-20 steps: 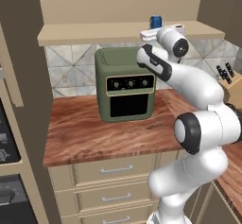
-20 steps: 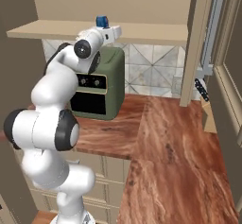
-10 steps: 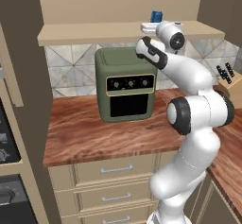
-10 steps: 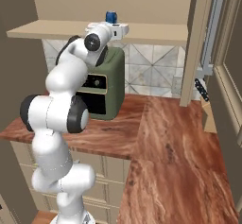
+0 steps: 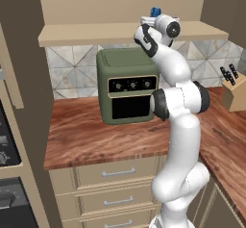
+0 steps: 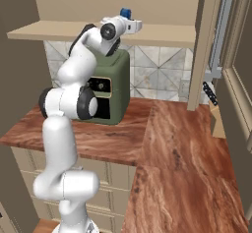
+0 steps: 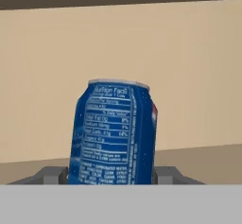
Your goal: Pick the can from the counter and place it in the open cabinet.
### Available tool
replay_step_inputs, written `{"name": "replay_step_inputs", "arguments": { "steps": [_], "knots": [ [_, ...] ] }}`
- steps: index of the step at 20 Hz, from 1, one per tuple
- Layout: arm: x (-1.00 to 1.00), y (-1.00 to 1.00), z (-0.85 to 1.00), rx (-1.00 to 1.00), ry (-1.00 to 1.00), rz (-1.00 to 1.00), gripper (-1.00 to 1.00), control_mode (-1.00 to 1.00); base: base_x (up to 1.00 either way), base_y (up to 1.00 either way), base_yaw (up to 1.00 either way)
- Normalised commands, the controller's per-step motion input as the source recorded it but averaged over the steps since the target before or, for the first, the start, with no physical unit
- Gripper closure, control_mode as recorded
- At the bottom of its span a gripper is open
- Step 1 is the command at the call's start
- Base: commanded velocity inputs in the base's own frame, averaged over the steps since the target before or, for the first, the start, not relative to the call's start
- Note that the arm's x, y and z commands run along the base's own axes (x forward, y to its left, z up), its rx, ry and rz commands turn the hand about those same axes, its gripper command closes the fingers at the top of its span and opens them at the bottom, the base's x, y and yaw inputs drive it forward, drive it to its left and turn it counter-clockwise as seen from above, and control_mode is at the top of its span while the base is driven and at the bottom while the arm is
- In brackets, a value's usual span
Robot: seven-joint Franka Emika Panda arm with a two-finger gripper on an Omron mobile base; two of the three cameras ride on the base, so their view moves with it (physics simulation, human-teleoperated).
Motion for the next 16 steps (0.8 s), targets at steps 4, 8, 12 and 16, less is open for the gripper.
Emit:
{"name": "replay_step_inputs", "arguments": {
  "steps": [4,8,12,16],
  "knots": [
    [0.81,-0.18,-0.19,0.00,0.00,0.00,1.00,-1.00,0.00,0.00,0.00],
    [0.34,-0.01,-0.17,-0.04,0.00,0.00,1.00,-1.00,0.00,0.00,0.00],
    [0.11,0.00,-0.17,-0.04,0.15,0.00,1.00,-1.00,0.00,0.00,0.00],
    [0.00,0.01,-0.57,0.00,0.29,-0.04,1.00,-1.00,0.00,0.00,0.00]
  ]
}}
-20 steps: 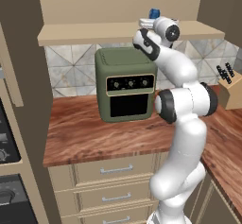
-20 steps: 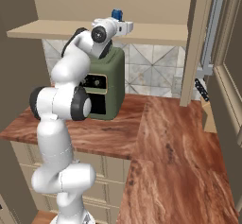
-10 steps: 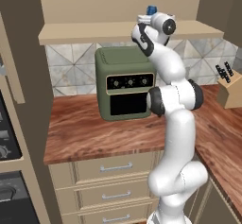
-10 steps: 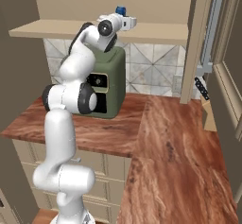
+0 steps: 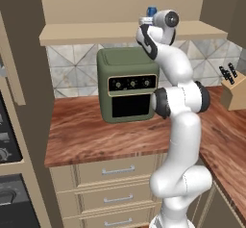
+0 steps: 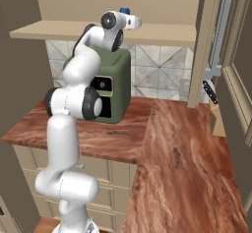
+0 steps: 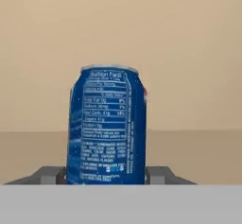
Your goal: Pick the can from the counter and place it in the open cabinet.
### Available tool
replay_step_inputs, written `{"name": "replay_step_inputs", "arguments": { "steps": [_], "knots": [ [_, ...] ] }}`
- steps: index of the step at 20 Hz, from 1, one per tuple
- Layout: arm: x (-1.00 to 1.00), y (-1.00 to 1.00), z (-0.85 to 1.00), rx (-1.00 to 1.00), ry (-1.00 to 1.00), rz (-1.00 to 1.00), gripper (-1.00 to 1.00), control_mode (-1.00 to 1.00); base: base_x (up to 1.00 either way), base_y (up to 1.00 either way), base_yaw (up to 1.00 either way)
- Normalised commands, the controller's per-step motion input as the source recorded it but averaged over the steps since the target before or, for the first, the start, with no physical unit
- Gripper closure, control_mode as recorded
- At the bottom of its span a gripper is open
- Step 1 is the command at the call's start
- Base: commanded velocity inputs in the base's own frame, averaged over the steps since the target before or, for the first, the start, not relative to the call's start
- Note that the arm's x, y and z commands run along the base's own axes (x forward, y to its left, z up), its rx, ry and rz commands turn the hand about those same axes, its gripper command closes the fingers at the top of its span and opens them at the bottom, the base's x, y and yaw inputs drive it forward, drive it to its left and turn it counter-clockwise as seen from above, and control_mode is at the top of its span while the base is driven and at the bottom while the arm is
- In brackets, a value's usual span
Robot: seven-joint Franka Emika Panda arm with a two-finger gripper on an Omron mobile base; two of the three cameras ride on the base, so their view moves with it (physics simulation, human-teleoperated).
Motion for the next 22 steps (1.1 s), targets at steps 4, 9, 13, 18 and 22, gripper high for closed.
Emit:
{"name": "replay_step_inputs", "arguments": {
  "steps": [4,9,13,18,22],
  "knots": [
    [0.00,0.01,-0.58,0.00,0.22,-0.03,1.00,-1.00,0.00,0.00,0.00],
    [0.00,0.02,-0.39,0.01,0.08,0.00,1.00,-1.00,0.00,0.00,0.00],
    [0.00,0.01,-0.26,0.02,0.05,-0.01,-1.00,-1.00,0.00,0.00,0.00],
    [0.00,0.03,-0.07,0.00,0.00,0.00,-1.00,-1.00,0.00,0.00,0.00],
    [-0.02,0.07,-0.01,-0.01,0.00,0.00,-1.00,-1.00,0.00,0.00,0.00]
  ]
}}
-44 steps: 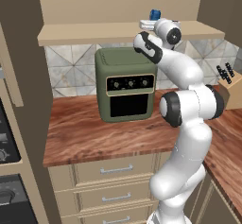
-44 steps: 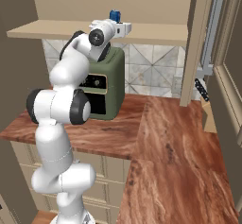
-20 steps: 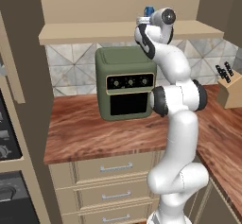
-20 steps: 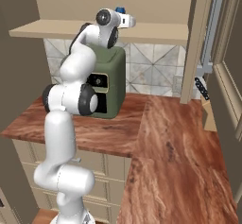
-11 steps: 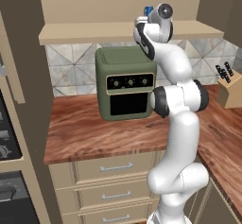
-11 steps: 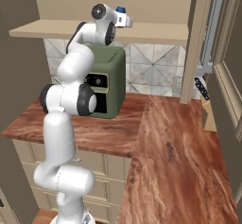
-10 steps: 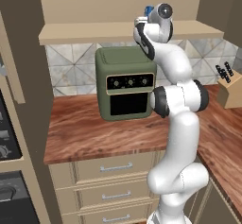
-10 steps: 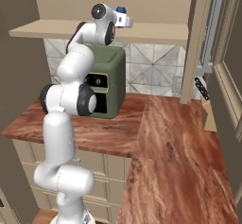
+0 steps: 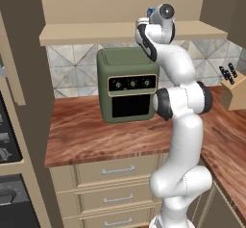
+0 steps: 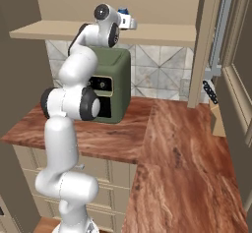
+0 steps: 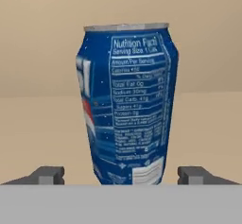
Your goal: Pick the can from the counter and place it in the open cabinet.
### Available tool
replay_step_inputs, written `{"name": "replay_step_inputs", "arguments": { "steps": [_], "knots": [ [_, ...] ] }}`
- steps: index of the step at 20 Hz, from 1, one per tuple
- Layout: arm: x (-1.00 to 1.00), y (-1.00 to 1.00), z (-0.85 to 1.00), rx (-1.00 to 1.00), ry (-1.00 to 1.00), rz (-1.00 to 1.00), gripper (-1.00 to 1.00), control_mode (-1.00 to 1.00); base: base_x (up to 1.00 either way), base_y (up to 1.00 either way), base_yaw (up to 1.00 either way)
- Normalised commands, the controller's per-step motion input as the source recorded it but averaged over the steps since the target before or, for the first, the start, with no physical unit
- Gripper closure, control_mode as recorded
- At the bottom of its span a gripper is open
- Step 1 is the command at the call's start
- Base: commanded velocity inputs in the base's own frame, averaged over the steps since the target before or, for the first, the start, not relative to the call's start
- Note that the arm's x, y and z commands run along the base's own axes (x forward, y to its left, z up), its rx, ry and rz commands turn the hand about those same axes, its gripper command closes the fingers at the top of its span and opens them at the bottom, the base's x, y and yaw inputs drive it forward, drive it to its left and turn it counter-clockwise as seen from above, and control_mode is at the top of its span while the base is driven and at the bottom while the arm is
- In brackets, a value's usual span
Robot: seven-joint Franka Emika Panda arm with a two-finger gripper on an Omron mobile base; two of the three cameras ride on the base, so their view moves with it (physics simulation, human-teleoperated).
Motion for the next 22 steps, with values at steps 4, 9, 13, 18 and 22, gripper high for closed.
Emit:
{"name": "replay_step_inputs", "arguments": {
  "steps": [4,9,13,18,22],
  "knots": [
    [-0.14,0.02,0.03,-0.06,0.00,0.00,-1.00,-1.00,0.00,0.00,0.00],
    [-0.43,0.00,0.19,-0.01,0.00,0.00,-1.00,-1.00,0.00,0.00,0.00],
    [-0.88,0.10,0.06,0.00,-0.02,0.00,-1.00,-1.00,0.00,0.00,0.00],
    [-0.99,0.33,0.00,0.00,-0.06,0.00,-1.00,-1.00,0.00,0.00,0.00],
    [-1.00,0.29,0.01,0.01,-0.04,-0.05,-1.00,-1.00,0.00,0.00,0.00]
  ]
}}
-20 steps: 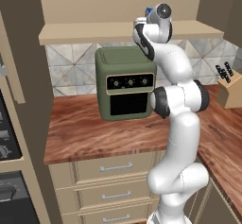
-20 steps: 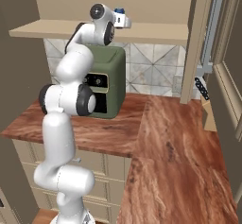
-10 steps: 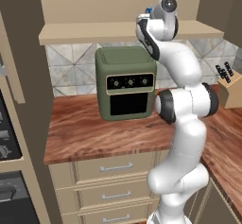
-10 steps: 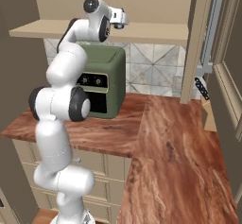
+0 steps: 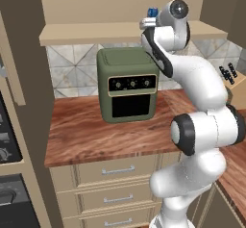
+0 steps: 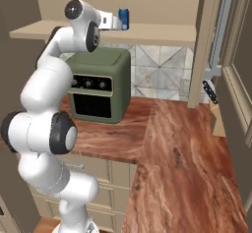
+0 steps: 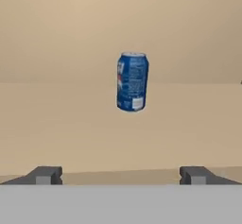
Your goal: Pick the can from the counter and place it in the open cabinet.
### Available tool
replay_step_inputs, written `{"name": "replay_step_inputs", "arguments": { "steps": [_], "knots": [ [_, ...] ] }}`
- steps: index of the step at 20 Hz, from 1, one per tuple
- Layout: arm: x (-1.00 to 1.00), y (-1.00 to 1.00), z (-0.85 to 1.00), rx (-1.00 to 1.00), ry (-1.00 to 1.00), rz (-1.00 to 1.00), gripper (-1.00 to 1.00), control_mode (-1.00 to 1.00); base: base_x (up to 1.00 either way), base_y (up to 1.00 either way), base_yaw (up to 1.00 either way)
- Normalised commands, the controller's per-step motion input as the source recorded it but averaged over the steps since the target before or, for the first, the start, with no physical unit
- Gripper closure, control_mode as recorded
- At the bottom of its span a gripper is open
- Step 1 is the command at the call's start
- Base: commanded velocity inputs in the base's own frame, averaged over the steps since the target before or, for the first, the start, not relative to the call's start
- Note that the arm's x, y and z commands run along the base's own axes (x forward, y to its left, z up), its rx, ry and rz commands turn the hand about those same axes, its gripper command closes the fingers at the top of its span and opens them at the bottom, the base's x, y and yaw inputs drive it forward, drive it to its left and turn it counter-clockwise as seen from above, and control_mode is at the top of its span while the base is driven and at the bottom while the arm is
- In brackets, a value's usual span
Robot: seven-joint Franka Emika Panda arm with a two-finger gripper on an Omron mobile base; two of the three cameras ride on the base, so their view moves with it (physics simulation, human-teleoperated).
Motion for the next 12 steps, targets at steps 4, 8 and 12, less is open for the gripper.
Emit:
{"name": "replay_step_inputs", "arguments": {
  "steps": [4,8,12],
  "knots": [
    [-1.00,0.01,0.16,0.09,0.00,-0.23,-1.00,-1.00,0.00,0.00,0.00],
    [-1.00,0.02,0.09,0.19,0.27,-0.25,-1.00,-1.00,0.00,0.00,0.00],
    [-1.00,0.08,0.00,0.29,0.41,-0.22,-1.00,-1.00,0.00,0.00,0.00]
  ]
}}
